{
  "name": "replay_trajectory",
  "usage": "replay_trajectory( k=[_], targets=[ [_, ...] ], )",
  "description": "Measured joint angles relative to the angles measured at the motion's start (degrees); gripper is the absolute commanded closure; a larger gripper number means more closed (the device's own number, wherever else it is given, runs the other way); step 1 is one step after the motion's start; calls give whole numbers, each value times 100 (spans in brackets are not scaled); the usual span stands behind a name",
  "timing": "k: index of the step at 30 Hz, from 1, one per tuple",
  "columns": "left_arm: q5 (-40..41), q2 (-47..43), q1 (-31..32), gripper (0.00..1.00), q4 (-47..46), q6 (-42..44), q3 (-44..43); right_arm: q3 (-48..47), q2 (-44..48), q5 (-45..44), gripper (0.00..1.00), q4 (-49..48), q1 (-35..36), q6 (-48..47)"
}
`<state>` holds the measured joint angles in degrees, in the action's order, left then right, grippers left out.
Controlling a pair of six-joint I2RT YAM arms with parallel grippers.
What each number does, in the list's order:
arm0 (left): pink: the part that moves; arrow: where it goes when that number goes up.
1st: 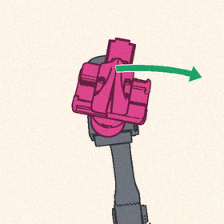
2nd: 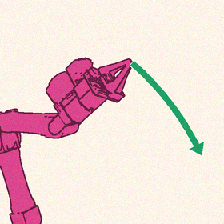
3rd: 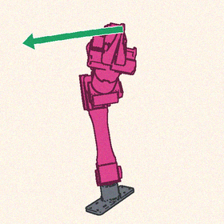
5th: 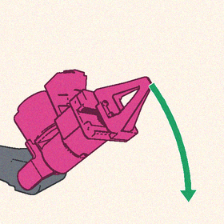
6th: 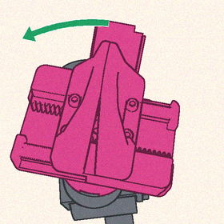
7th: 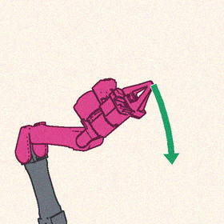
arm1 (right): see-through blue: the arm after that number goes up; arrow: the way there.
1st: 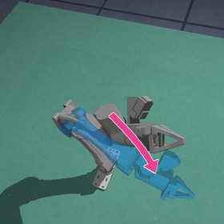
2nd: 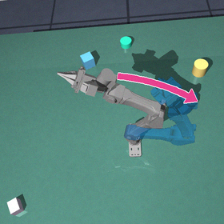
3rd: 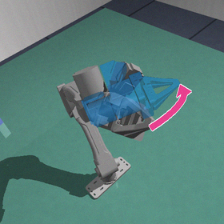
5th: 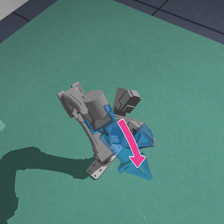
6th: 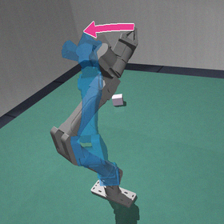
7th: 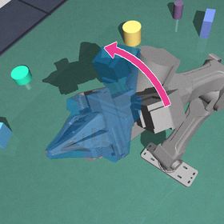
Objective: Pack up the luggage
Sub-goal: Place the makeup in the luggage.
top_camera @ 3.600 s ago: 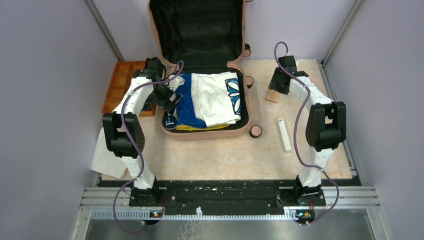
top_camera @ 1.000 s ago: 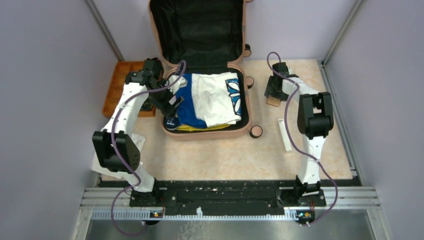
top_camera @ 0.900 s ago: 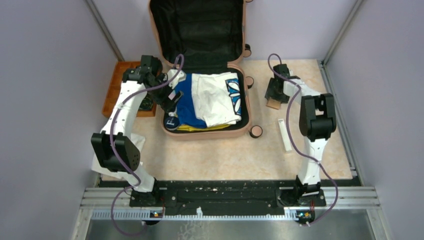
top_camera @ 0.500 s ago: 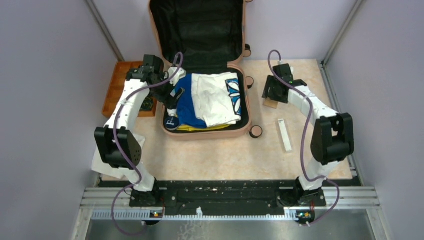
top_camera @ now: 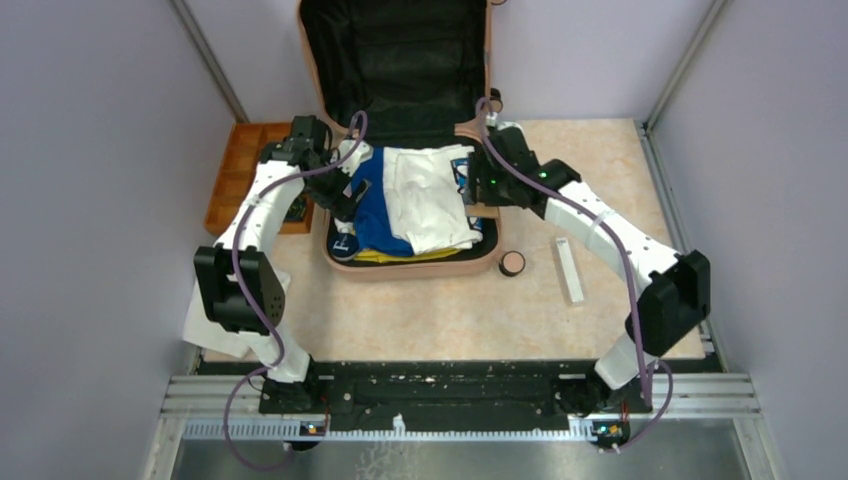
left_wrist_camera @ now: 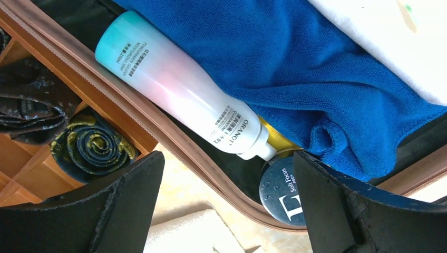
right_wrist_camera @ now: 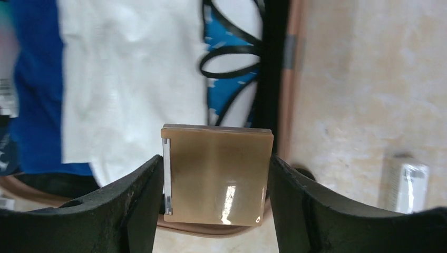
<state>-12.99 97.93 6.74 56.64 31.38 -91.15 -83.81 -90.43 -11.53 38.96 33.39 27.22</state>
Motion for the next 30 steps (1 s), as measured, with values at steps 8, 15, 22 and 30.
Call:
replay_trajectory(
  k=[8, 15, 22, 30],
  targets=[
    [173, 76, -339, 1, -138, -236, -72, -1617, -1353, -42, 51, 11, 1123, 120],
    [236, 136, -557, 1, -249, -304, -76, -3193, -3045, 24, 51, 291, 1867, 125],
    [240, 153, -826, 1, -308, -365, -76, -4623, -4024, 136, 51, 505, 2256, -24],
    [264, 199, -1082, 1, -323, -439, -76, -4966, -4262, 378, 51, 308, 2308, -68]
  ],
)
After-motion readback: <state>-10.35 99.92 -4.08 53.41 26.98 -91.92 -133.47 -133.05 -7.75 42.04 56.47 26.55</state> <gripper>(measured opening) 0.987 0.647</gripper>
